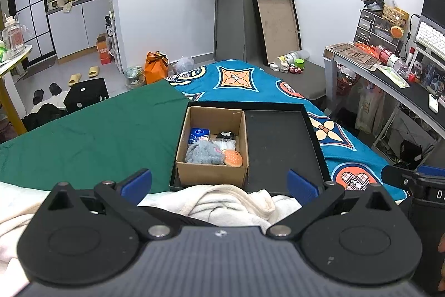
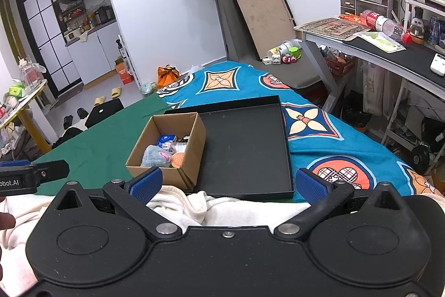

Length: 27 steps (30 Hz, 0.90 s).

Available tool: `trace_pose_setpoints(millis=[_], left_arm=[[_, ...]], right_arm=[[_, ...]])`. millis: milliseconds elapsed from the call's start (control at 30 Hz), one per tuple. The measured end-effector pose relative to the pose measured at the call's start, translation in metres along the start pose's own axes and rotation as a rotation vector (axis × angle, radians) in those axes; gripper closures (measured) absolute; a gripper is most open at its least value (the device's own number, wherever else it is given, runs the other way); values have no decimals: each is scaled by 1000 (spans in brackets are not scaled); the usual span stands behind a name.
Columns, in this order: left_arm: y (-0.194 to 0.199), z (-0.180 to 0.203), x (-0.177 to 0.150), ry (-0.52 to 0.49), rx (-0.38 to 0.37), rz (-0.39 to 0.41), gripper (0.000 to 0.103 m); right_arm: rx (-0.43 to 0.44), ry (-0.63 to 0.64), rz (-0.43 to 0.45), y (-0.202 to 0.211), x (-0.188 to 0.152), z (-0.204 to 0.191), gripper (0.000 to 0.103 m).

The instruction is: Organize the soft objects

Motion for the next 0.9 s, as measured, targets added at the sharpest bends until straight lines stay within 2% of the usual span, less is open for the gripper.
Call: trace_pose_setpoints(millis=[900], left_arm=[[-6,-3,2,4,3,-1,0]], right_arm=[[-7,1,-11,-4,1,0,0]])
Point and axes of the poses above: each gripper's, at about its wrist camera, not at the fingertips, and y roughly against the way its jaws point, z to its right, x to its top, the point moved 8 cm from there along -y, roughly the way its jaws point, and after that the axes turned 4 degrees about x, right-handed, at the moved point
